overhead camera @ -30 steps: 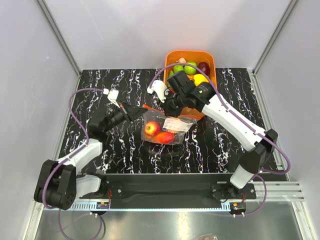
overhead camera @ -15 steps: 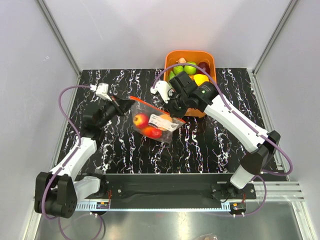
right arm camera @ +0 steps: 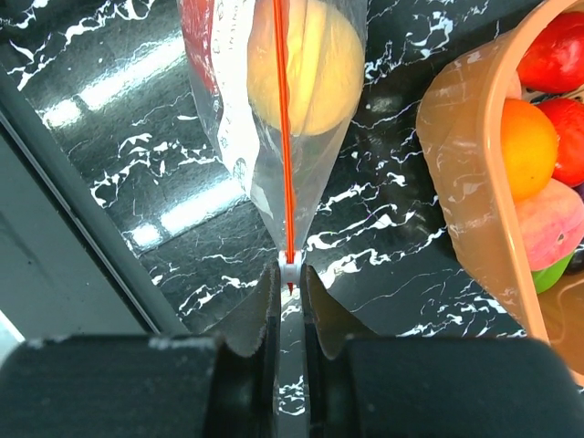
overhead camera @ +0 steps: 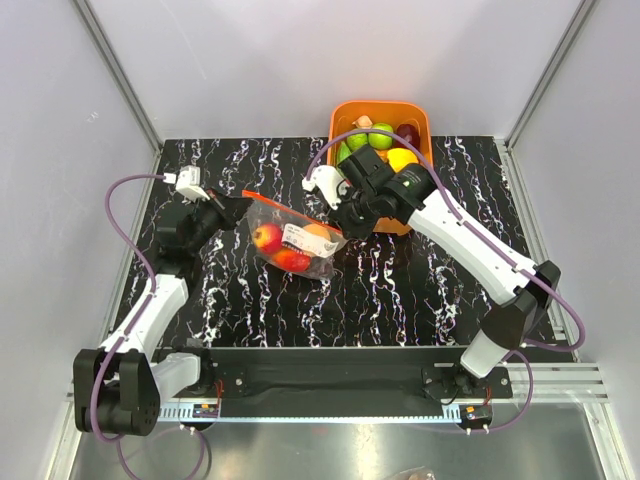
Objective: Place the food in the zip-top bag and seal the zipper
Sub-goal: Zip the zipper food storage bag at the center of the board, then place the zipper food storage bag at the center of the board.
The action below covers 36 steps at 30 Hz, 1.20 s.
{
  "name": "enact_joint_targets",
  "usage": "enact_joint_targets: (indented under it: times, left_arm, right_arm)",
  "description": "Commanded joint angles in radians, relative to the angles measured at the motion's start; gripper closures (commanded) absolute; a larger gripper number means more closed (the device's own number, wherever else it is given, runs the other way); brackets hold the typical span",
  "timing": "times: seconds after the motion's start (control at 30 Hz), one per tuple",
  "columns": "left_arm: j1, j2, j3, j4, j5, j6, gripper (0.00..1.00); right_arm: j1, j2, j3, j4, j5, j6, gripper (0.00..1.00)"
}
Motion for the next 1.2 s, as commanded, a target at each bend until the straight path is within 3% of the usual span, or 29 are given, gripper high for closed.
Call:
enact_joint_targets:
  times: [0.0,0.03,0.1,0.13,0.2,0.23,0.27,0.37,0.47,0.67,0.83,1.0,1.17]
  left_arm:
    - [0.022,-0.012,0.015,0.098,-0.065,0.013,1.00]
    - [0.024,-0.015,0.012,0.103,-0.064,0.013,1.00]
    - [0.024,-0.021,-0.001,0.109,-0.057,0.010,1.00]
    - [0.024,-0.030,-0.004,0.118,-0.056,0.007,0.97]
    - [0.024,-0.039,-0.013,0.117,-0.067,-0.001,0.77]
    - [0.024,-0.053,-0.015,0.103,-0.074,-0.004,0.67]
    - [0.024,-0.061,-0.015,0.092,-0.080,-0.002,0.46]
    - [0.022,-0.105,-0.007,0.043,-0.105,-0.001,0.23]
    - [0.022,-0.165,0.007,-0.036,-0.139,-0.002,0.07]
    - [0.022,-0.242,0.112,-0.266,-0.120,0.042,0.04]
    - [0.022,-0.286,0.228,-0.532,-0.080,0.094,0.01]
    - [0.021,-0.305,0.366,-0.827,-0.108,0.232,0.01]
    - [0.021,-0.363,0.340,-0.919,-0.085,0.332,0.01]
  right_arm:
    - [-0.015,0.006,0.039,-0.123,0.018,0.008,0.93]
    - [-0.015,0.010,0.045,-0.128,0.020,0.009,0.90]
    - [-0.015,0.003,0.053,-0.109,0.043,0.020,0.48]
    - [-0.016,-0.003,0.053,-0.099,0.049,0.025,0.39]
    - [-0.015,-0.028,0.051,-0.060,0.048,0.034,0.25]
    - [-0.015,-0.042,0.047,-0.039,0.051,0.041,0.23]
    - [-0.015,-0.078,0.025,0.017,0.049,0.055,0.20]
    - [-0.016,-0.156,-0.031,0.137,0.048,0.094,0.15]
    - [-0.015,-0.222,-0.091,0.237,0.023,0.136,0.13]
    - [-0.015,-0.348,-0.261,0.479,0.164,0.324,0.10]
    - [-0.015,-0.497,-0.492,0.737,0.097,0.468,0.00]
    - [-0.015,-0.618,-0.651,0.807,0.155,0.557,0.01]
    - [-0.015,-0.724,-0.775,0.808,0.255,0.612,0.00]
